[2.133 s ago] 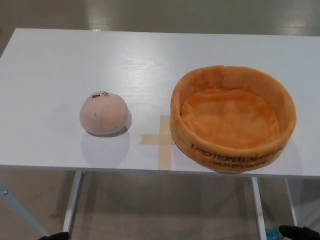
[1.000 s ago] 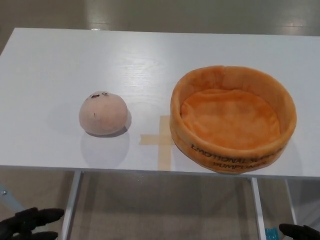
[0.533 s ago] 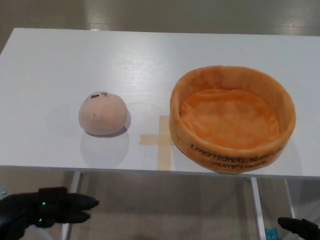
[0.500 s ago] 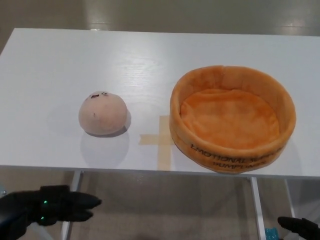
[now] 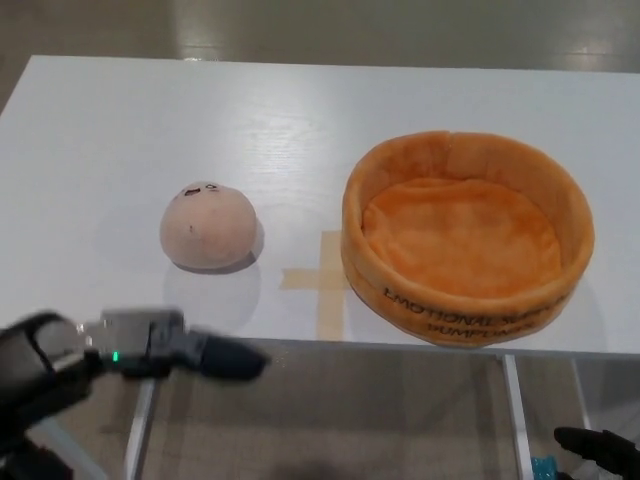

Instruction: Use the left hand to pick up the pink round toy on the left and place it inside the orange plate on the desk.

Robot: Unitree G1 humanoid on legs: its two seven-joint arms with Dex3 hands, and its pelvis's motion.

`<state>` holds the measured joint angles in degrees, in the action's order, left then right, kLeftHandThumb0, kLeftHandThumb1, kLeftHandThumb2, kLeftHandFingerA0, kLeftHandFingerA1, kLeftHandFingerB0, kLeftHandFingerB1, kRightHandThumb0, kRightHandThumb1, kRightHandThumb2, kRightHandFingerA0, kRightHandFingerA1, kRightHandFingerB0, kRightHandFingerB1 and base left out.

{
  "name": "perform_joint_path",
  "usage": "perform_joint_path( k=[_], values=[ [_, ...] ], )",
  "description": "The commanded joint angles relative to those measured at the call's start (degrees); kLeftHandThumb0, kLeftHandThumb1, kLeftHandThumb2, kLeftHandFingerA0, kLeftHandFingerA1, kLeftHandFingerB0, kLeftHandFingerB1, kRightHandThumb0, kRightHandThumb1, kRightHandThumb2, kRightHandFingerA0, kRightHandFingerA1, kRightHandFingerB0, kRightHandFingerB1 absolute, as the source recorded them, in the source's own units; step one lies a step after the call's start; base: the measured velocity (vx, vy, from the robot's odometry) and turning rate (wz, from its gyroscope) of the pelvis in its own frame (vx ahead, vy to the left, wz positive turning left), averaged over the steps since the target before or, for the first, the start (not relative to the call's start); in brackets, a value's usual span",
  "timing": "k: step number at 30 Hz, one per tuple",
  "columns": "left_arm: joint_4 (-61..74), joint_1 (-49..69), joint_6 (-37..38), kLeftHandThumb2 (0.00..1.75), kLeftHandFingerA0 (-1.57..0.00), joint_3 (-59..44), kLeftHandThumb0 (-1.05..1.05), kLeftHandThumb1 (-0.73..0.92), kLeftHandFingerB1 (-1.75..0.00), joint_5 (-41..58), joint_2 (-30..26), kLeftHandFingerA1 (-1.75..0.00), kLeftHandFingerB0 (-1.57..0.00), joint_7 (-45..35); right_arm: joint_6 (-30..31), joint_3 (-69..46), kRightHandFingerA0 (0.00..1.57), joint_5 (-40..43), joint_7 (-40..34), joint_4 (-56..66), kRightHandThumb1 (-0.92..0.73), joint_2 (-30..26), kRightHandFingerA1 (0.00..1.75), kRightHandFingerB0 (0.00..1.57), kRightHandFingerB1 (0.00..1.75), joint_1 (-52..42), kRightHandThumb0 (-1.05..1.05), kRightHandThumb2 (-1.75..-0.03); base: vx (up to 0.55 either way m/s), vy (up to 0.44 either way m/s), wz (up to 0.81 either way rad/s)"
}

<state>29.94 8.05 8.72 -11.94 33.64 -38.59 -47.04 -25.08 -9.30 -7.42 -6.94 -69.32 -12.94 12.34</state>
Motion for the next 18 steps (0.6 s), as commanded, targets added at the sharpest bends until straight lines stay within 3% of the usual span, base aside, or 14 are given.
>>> perform_joint_path(
  k=[1,3,5,6,7,8,11,12,13,14,15,18],
  values=[
    [-5.0,-17.5,1.2,0.66,-0.01,0.9,-0.33,0.38,-0.27,-15.8,5.0,-0.23,-0.05,13.8,-0.6,0.7,0.65,0.3,-0.1,-0.3,-0.68,-0.8,0.59,0.61,0.49,-0.3,-0.15,-0.59,0.0,0.0,0.0],
    [-7.6,-19.6,2.2,0.69,0.0,2.0,-0.34,0.28,-0.3,-21.3,5.0,-0.3,-0.01,14.8,-0.6,0.6,0.65,0.6,0.0,-0.2,-0.67,-0.8,0.59,0.62,0.5,-0.4,-0.15,-0.59,0.0,0.0,0.0],
    [-12.8,-22.6,4.9,0.67,0.0,4.2,-0.34,0.27,-0.3,-28.7,4.9,-0.26,-0.03,16.7,-0.6,0.5,0.64,0.6,0.0,-0.4,-0.67,-0.8,0.57,0.62,0.5,-0.2,-0.16,-0.59,0.0,0.0,0.0],
    [-17.2,-25.1,7.2,0.53,0.0,6.1,-0.26,0.4,-0.24,-33.5,5.0,-0.18,-0.09,18.2,-0.5,0.4,0.66,0.7,-0.1,-0.4,-0.67,-0.8,0.58,0.63,0.49,0.0,-0.17,-0.58,0.0,0.0,0.0],
    [-19.2,-26.1,8.2,0.53,0.0,6.9,-0.26,0.4,-0.24,-35.4,5.1,-0.18,-0.09,18.9,-0.4,0.4,0.66,0.7,-0.2,-0.5,-0.67,-0.7,0.58,0.63,0.49,0.0,-0.17,-0.58,0.0,0.0,0.0],
    [-22.3,-28.2,8.7,0.64,0.0,9.0,-0.24,0.24,-0.28,-39.5,4.5,-0.19,0.0,20.3,-0.3,0.5,0.66,0.6,-0.4,-0.5,-0.67,-0.7,0.58,0.63,0.49,0.1,-0.16,-0.59,0.0,0.0,0.0],
    [-28.5,-32.6,7.6,0.61,0.0,13.3,-0.23,0.22,-0.24,-45.7,3.2,-0.14,0.0,22.8,-0.3,0.6,0.65,0.6,-0.2,-0.3,-0.67,-0.7,0.59,0.62,0.5,0.3,-0.14,-0.59,0.0,0.0,0.0],
    [-31.7,-34.7,7.2,0.61,0.0,15.3,-0.23,0.22,-0.24,-48.2,3.0,-0.14,0.0,24.2,-0.4,0.5,0.65,0.6,0.0,-0.2,-0.67,-0.7,0.59,0.62,0.5,0.3,-0.14,-0.59,0.0,0.0,0.0],
    [-33.0,-35.6,7.1,0.52,0.0,16.1,-0.21,0.41,-0.26,-49.2,2.9,-0.01,0.0,24.8,-0.4,0.6,0.65,0.6,-0.1,-0.2,-0.67,-0.7,0.58,0.62,0.49,0.4,-0.15,-0.59,0.0,0.0,0.0],
    [-33.7,-36.1,7.0,0.52,0.0,16.5,-0.21,0.41,-0.26,-49.6,2.8,-0.01,0.0,25.1,-0.4,0.6,0.65,0.6,-0.1,-0.2,-0.67,-0.7,0.58,0.62,0.49,0.5,-0.15,-0.59,0.0,0.0,0.0],
    [-35.5,-37.1,7.2,0.63,0.0,17.4,-0.19,0.36,-0.21,-50.6,2.7,-0.01,-0.03,25.9,-0.5,0.5,0.65,0.6,0.0,-0.2,-0.67,-0.7,0.58,0.63,0.49,0.5,-0.16,-0.59,0.0,0.0,0.0],
    [-40.1,-39.8,8.3,0.63,0.0,19.6,-0.19,0.36,-0.21,-53.1,2.5,-0.01,-0.03,28.2,-0.7,0.4,0.65,0.7,-0.1,-0.1,-0.67,-0.7,0.58,0.63,0.5,0.7,-0.16,-0.6,0.0,0.0,0.0]
  ],
)
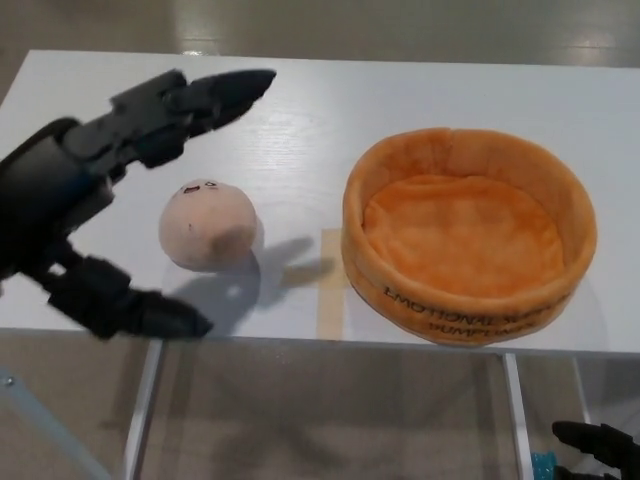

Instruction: Use the left hand to pick up the pink round toy on the left and place it inside the orange plate on the desk.

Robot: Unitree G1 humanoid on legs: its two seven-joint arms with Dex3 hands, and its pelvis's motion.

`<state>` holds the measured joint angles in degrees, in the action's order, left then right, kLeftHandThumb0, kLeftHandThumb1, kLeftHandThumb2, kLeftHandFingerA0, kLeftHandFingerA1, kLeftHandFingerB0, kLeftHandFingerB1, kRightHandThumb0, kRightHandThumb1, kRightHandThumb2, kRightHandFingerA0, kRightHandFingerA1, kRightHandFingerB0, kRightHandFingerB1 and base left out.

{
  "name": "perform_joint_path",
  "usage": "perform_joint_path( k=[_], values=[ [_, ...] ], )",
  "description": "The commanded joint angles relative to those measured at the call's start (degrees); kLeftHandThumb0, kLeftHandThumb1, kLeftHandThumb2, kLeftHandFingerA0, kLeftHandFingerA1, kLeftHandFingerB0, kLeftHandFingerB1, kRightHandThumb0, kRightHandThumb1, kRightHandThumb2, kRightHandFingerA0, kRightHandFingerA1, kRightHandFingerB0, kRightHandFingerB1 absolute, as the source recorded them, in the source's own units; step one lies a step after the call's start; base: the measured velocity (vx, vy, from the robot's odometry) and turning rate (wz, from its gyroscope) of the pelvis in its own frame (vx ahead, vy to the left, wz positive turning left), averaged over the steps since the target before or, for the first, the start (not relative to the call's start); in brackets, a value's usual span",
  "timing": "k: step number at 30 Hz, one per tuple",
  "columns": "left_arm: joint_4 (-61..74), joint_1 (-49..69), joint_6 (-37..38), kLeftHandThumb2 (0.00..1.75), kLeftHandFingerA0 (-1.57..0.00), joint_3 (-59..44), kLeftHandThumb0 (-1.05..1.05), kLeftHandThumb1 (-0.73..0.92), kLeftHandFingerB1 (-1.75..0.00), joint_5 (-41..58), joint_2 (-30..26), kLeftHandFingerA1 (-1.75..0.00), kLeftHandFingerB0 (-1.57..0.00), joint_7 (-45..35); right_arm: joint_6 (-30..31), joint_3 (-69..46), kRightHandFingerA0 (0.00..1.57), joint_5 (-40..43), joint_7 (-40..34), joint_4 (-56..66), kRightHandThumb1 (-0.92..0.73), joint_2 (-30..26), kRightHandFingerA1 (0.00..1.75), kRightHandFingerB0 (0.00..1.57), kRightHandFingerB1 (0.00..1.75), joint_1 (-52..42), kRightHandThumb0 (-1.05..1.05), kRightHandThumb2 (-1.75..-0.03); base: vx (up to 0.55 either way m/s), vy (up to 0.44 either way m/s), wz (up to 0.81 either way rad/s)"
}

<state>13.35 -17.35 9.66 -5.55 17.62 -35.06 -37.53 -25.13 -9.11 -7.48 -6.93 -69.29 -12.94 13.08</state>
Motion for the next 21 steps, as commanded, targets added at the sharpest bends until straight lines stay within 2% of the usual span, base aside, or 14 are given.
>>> perform_joint_path(
  k=[1,2,3,4,5,6,7,12,13,15,16,17,18,21],
  values=[
    [-25.5,-15.5,7.2,0.52,0.0,14.4,-0.18,0.41,-0.25,-38.5,-1.1,-0.02,0.0,19.9,-0.7,0.3,0.65,0.7,-0.2,-0.1,-0.67,-0.8,0.58,0.63,0.49,0.0,-0.16,-0.59,0.0,0.0,0.0],
    [-27.8,-16.9,7.1,0.52,0.0,15.9,-0.18,0.41,-0.25,-40.2,-1.3,-0.02,0.0,21.3,-0.6,0.4,0.65,0.5,-0.2,0.0,-0.67,-0.8,0.58,0.63,0.49,0.1,-0.16,-0.59,0.0,0.0,0.0],
    [-29.3,-17.9,6.5,0.63,0.0,17.0,-0.2,0.36,-0.22,-41.4,-1.5,0.0,-0.03,22.1,-0.6,0.6,0.66,0.3,-0.2,0.0,-0.68,-0.9,0.58,0.62,0.49,0.1,-0.16,-0.6,0.0,0.0,0.0],
    [-30.2,-18.5,6.2,0.63,0.0,17.7,-0.2,0.36,-0.22,-42.0,-1.6,0.0,-0.03,22.6,-0.6,0.6,0.66,0.2,-0.3,0.0,-0.68,-1.0,0.58,0.62,0.49,0.1,-0.16,-0.6,0.0,0.0,0.0],
    [-32.2,-19.7,5.7,0.52,0.0,19.2,-0.19,0.41,-0.26,-43.3,-1.8,0.0,-0.01,23.5,-0.5,0.7,0.66,0.2,-0.2,0.0,-0.68,-1.0,0.58,0.62,0.49,0.3,-0.16,-0.59,0.0,0.0,0.0],
    [-32.6,-20.0,5.7,0.52,0.0,19.5,-0.19,0.41,-0.26,-43.5,-1.9,0.0,-0.01,23.7,-0.5,0.7,0.66,0.2,-0.1,-0.1,-0.68,-1.0,0.58,0.62,0.49,0.3,-0.16,-0.59,0.0,0.0,0.0],
    [-34.9,-21.1,5.5,0.58,0.0,21.0,-0.23,0.21,-0.23,-45.0,-2.0,-0.07,0.0,25.0,-0.6,0.6,0.65,0.2,-0.1,-0.1,-0.67,-1.1,0.58,0.63,0.49,0.3,-0.15,-0.59,0.0,0.0,0.0],
    [-40.8,-23.5,3.7,0.56,0.0,25.2,-0.22,0.21,-0.21,-47.1,-1.8,-0.03,0.0,26.5,-0.4,0.5,0.65,0.3,-0.1,-0.3,-0.67,-0.9,0.59,0.65,0.5,0.5,-0.15,-0.59,0.0,0.0,0.0],
    [-42.1,-23.8,3.1,0.6,0.0,26.5,-0.25,0.23,-0.24,-47.9,-1.4,-0.09,-0.02,27.2,-0.4,0.6,0.65,0.1,-0.2,-0.3,-0.67,-0.9,0.59,0.65,0.5,0.5,-0.16,-0.59,0.0,0.0,0.0],
    [-42.9,-24.1,3.0,0.6,0.0,27.2,-0.25,0.23,-0.24,-48.1,-1.4,-0.09,-0.02,27.8,-0.4,0.6,0.65,0.0,-0.2,-0.3,-0.67,-0.9,0.59,0.65,0.5,0.5,-0.16,-0.59,0.0,0.0,0.0],
    [-44.3,-24.4,3.4,0.52,0.0,27.9,-0.2,0.38,-0.26,-48.0,-1.2,-0.13,-0.04,28.5,-0.2,0.6,0.64,0.0,0.0,-0.4,-0.67,-0.9,0.57,0.64,0.5,0.6,-0.15,-0.59,0.0,0.0,0.0],
    [-45.0,-24.5,3.6,0.52,0.0,28.4,-0.2,0.38,-0.26,-48.0,-1.0,-0.13,-0.04,28.8,0.0,0.5,0.64,0.1,0.2,-0.4,-0.67,-0.8,0.57,0.64,0.5,0.6,-0.15,-0.59,0.0,0.0,0.0],
    [-47.9,-24.7,4.0,0.63,0.0,30.0,-0.23,0.23,-0.31,-48.4,-0.2,-0.2,0.0,30.2,0.2,0.6,0.65,0.1,0.2,-0.5,-0.67,-0.7,0.59,0.64,0.5,0.6,-0.15,-0.59,0.0,0.0,0.0],
    [-50.3,-25.0,4.2,0.63,0.0,31.5,-0.25,0.23,-0.3,-48.7,0.4,-0.19,0.0,31.3,0.1,0.5,0.64,0.1,0.4,-0.4,-0.68,-0.7,0.58,0.65,0.5,0.5,-0.15,-0.59,0.0,0.0,0.0]
  ],
)
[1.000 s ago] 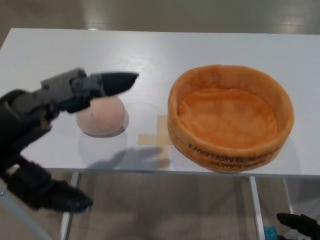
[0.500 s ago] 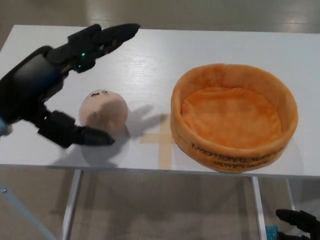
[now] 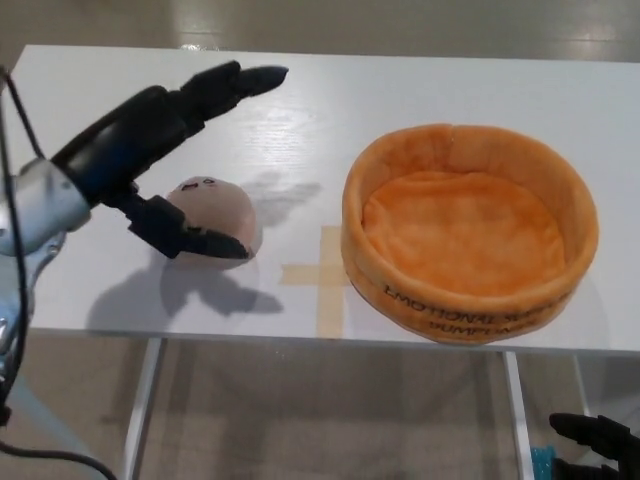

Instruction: Use the left hand to pick up the pink round toy on the left and place it inside the orange plate on the desk.

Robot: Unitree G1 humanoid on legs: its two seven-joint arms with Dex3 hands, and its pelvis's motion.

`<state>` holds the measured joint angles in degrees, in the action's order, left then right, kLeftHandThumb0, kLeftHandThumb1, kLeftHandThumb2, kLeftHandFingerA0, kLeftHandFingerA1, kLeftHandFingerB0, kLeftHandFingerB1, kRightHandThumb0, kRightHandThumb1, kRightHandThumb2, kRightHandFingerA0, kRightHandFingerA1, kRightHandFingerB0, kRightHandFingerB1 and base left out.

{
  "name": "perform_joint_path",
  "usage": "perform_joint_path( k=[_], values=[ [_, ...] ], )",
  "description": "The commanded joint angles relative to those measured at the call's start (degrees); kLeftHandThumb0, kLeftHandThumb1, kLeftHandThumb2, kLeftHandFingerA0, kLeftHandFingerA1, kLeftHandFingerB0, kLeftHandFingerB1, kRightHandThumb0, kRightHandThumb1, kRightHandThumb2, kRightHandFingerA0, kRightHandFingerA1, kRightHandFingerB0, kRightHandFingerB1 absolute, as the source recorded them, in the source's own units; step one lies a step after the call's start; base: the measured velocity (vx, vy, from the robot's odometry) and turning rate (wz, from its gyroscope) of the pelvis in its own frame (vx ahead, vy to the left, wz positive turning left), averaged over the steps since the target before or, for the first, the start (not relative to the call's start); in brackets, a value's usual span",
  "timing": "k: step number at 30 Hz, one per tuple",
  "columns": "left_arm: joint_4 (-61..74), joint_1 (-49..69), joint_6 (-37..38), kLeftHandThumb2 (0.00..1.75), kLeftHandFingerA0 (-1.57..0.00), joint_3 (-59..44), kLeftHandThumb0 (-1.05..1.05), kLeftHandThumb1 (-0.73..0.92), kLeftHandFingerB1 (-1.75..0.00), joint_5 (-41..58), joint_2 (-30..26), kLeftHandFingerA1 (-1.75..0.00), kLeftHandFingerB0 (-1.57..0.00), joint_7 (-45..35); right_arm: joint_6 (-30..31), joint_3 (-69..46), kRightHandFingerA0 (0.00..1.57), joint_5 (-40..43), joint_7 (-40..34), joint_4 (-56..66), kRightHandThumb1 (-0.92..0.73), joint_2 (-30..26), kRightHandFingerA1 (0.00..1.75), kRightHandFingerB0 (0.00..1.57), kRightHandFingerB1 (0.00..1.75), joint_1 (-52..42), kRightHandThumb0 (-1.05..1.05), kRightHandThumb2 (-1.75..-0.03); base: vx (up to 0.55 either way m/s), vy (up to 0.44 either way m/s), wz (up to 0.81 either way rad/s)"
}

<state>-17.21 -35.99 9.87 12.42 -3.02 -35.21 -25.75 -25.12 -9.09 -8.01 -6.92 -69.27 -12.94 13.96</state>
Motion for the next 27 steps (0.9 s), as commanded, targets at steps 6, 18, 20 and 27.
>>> perform_joint_path(
  k=[6,18,20,27],
  values=[
    [-27.0,-7.7,4.6,0.63,0.0,17.2,-0.27,0.24,-0.31,-28.4,2.1,-0.17,0.0,23.2,0.2,0.8,0.66,0.4,0.7,-0.3,-0.69,-0.8,0.59,0.64,0.48,-0.7,-0.17,-0.59,0.0,0.0,0.0],
    [-35.3,-10.6,7.1,0.62,-0.06,21.0,-0.3,0.37,-0.37,-28.0,3.2,-0.15,-0.1,26.4,0.4,1.0,0.67,0.3,0.8,-0.3,-0.69,-0.9,0.6,0.63,0.48,-0.4,-0.19,-0.59,0.0,0.0,0.0],
    [-36.5,-10.6,8.4,0.61,-0.2,21.2,-0.33,0.5,-0.33,-27.8,3.5,-0.34,-0.19,27.7,0.2,1.5,0.67,-0.1,0.4,-0.2,-0.69,-1.1,0.61,0.63,0.49,-0.5,-0.17,-0.59,0.0,0.0,0.0],
    [-40.5,-9.4,15.7,0.69,-0.84,17.2,-0.23,0.87,-0.48,-24.5,6.0,-1.43,-0.78,35.4,0.8,2.1,0.65,0.3,0.5,-0.2,-0.69,-1.2,0.58,0.62,0.49,-0.3,-0.17,-0.6,0.0,0.0,0.0]
  ],
)
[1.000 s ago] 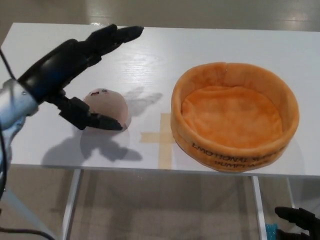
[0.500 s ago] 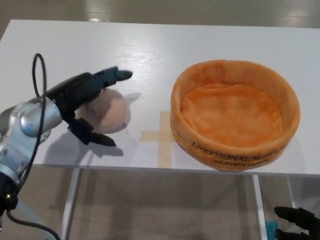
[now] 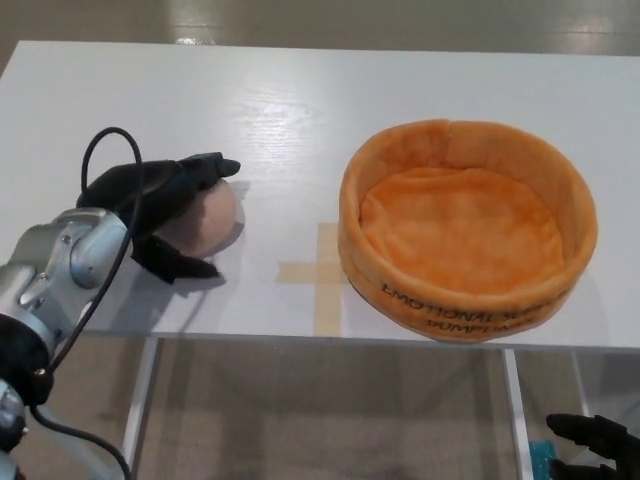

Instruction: Use the left hand to pick up the pink round toy on the left and place it inside the orange plate on the desk.

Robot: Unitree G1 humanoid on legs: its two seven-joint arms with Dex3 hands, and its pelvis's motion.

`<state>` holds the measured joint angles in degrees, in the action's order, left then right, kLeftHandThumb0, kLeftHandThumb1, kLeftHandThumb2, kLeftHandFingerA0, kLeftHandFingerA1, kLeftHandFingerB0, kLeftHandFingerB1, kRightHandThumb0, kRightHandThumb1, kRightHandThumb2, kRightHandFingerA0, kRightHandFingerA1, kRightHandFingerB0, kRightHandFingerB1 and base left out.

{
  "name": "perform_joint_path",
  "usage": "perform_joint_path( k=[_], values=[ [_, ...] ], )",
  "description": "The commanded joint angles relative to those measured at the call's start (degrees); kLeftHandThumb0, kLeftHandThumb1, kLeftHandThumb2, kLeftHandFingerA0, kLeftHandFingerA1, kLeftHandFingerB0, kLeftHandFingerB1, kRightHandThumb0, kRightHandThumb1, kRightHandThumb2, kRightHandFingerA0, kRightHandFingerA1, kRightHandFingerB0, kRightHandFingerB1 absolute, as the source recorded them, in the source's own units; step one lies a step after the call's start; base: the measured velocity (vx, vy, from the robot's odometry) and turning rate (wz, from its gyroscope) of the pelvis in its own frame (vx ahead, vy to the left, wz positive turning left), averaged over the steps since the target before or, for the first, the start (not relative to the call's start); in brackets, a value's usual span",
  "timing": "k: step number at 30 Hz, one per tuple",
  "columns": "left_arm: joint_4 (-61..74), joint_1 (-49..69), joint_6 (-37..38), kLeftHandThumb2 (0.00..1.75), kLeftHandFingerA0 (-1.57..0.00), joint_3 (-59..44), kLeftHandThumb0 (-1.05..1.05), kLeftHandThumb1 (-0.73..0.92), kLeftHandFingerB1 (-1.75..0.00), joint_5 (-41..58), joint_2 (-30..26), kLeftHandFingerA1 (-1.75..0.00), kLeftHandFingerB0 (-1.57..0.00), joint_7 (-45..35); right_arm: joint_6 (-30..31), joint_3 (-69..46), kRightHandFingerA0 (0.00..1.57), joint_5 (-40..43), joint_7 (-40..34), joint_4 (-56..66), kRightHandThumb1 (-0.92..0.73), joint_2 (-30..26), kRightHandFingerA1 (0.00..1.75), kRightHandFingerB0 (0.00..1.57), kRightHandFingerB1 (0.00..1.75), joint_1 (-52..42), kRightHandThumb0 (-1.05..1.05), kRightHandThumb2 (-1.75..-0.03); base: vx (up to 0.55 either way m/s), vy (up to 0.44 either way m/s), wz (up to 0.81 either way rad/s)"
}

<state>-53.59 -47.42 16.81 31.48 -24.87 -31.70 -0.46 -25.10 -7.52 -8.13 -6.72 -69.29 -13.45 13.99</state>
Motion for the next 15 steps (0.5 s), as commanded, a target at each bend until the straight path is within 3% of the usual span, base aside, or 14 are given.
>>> perform_joint_path(
  k=[1,2,3,5,9,15],
  values=[
    [-4.4,1.9,9.3,0.7,-0.78,-2.1,-0.22,0.86,-0.53,-2.8,2.7,-1.52,-0.84,10.9,0.9,0.5,0.65,0.6,0.4,-0.2,-0.68,-0.7,0.59,0.62,0.49,-0.1,-0.16,-0.6,0.0,0.0,0.0],
    [-4.7,1.8,9.5,0.7,-0.78,-2.2,-0.22,0.86,-0.53,-3.0,2.8,-1.52,-0.84,11.3,1.0,0.4,0.65,0.7,0.5,-0.2,-0.68,-0.7,0.59,0.62,0.49,0.0,-0.16,-0.6,0.0,0.0,0.0],
    [-4.8,1.9,10.4,0.76,-0.8,-2.4,-0.22,0.83,-0.86,-3.2,2.9,-1.49,-0.83,12.3,1.0,0.4,0.65,0.8,0.6,-0.2,-0.68,-0.7,0.59,0.62,0.49,0.1,-0.16,-0.59,0.0,0.0,0.0],
    [-5.4,1.9,12.4,0.75,-0.79,-2.9,-0.22,0.83,-0.93,-3.9,3.2,-1.49,-0.82,14.9,1.0,0.4,0.65,1.0,0.9,-0.3,-0.68,-0.8,0.58,0.62,0.49,0.2,-0.16,-0.6,0.0,0.0,0.0],
    [-6.3,1.5,13.7,0.75,-0.81,-3.4,-0.21,0.83,-0.99,-4.4,3.6,-1.53,-0.8,16.4,1.4,0.5,0.65,0.9,0.8,-0.3,-0.69,-0.9,0.57,0.62,0.48,0.5,-0.18,-0.6,0.0,0.0,0.0],
    [-7.2,0.7,15.2,0.73,-0.83,-3.9,-0.23,0.84,-0.94,-5.5,4.0,-1.5,-0.81,17.8,1.4,1.0,0.65,0.6,0.5,-0.4,-0.68,-1.0,0.57,0.62,0.49,0.6,-0.17,-0.59,0.0,0.0,0.0]
  ],
)
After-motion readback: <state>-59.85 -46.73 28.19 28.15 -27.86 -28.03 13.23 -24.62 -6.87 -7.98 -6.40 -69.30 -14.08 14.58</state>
